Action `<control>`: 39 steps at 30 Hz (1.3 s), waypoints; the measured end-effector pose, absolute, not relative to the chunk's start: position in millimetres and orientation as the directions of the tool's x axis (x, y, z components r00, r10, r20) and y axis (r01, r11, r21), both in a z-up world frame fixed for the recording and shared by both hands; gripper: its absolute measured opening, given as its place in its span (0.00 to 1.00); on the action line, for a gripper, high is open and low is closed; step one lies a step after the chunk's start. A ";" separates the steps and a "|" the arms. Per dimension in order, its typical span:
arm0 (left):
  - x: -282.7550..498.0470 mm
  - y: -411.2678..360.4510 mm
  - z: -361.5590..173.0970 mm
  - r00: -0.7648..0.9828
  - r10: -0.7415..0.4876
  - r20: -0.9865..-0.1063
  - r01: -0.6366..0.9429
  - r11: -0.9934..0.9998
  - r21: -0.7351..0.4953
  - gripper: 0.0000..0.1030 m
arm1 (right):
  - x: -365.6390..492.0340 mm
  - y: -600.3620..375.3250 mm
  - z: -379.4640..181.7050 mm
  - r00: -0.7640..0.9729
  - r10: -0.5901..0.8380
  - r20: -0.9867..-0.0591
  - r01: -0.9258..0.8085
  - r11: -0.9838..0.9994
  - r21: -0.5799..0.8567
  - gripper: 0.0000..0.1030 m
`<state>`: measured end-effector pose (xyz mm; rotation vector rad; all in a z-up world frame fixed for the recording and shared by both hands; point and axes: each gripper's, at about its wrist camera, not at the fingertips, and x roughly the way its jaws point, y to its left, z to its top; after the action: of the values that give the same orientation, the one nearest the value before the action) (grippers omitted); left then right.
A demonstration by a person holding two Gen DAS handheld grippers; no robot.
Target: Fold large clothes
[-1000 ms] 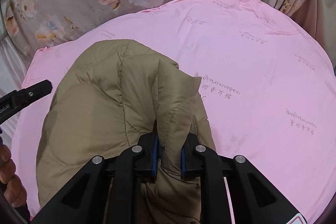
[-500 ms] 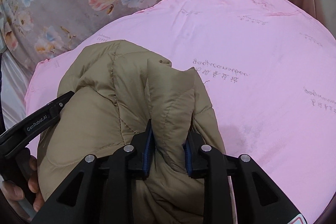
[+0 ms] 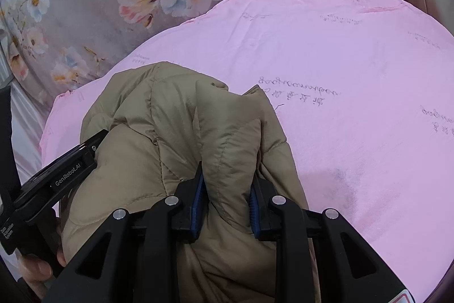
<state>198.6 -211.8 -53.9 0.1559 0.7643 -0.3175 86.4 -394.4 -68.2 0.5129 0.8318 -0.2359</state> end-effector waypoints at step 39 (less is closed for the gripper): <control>273.6 -242.1 -49.6 0.603 -0.161 -0.781 0.310 0.950 0.043 0.65 | 159.8 -408.6 -72.7 0.557 -0.033 -0.830 0.421 0.872 0.248 0.06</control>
<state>273.6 -242.1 -49.6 0.1812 0.8827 -0.2742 159.8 -408.6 -72.7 0.4521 0.9492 -0.2791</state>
